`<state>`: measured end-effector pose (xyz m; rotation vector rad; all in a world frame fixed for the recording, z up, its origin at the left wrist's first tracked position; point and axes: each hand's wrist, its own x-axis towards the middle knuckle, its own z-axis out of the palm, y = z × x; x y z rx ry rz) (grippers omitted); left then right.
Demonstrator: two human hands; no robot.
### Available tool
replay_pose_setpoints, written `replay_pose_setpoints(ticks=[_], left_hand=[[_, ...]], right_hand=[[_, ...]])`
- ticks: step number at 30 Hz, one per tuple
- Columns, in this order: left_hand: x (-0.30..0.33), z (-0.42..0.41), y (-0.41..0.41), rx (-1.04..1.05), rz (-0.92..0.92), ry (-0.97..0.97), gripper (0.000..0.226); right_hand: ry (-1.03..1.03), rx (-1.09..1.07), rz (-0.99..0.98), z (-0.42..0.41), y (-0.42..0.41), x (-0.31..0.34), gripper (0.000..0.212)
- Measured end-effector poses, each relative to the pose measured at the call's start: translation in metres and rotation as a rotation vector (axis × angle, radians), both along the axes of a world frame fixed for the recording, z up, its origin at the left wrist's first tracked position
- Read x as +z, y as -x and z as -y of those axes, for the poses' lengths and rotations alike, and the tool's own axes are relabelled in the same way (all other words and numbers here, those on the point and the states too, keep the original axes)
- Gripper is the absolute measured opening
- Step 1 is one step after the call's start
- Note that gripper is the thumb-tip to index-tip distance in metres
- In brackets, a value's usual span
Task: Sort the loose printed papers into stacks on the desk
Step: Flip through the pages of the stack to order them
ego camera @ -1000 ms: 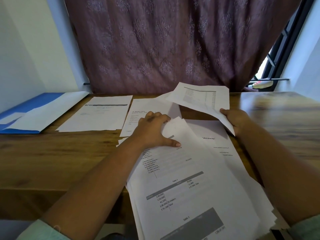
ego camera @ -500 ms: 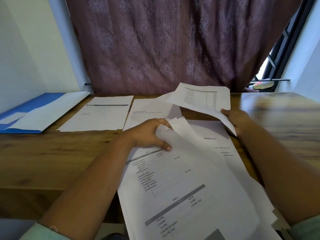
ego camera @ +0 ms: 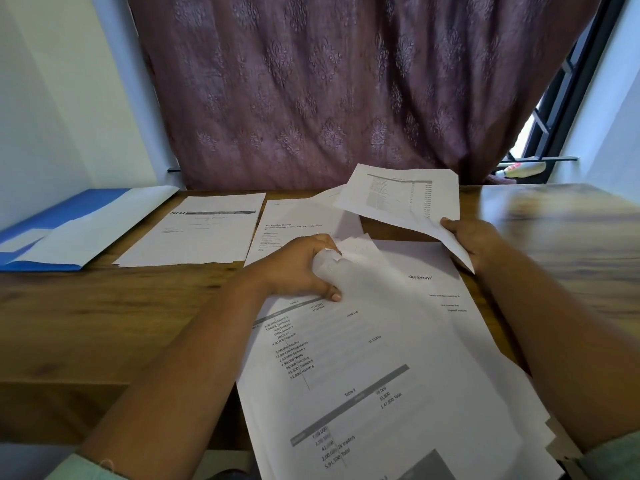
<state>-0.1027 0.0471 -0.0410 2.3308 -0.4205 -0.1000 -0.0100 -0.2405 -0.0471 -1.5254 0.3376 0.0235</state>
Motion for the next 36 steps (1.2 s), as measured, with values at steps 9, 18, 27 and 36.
replay_pose_setpoints(ticks=[9,18,27,36], left_hand=[[-0.002,-0.001,0.000,-0.005,0.041,-0.009,0.061],[-0.008,-0.006,-0.007,0.038,0.051,-0.070,0.068],[0.002,-0.007,-0.001,-0.006,0.069,0.070,0.076],[0.015,-0.066,0.002,-0.068,-0.180,0.518,0.051]], right_hand=[[0.004,0.010,0.000,0.001,0.000,-0.001,0.027],[0.015,0.000,-0.004,0.002,-0.003,-0.002,0.019],[0.025,-0.012,0.034,0.003,-0.002,0.001,0.025],[0.633,0.124,0.437,0.027,0.036,0.048,0.031]])
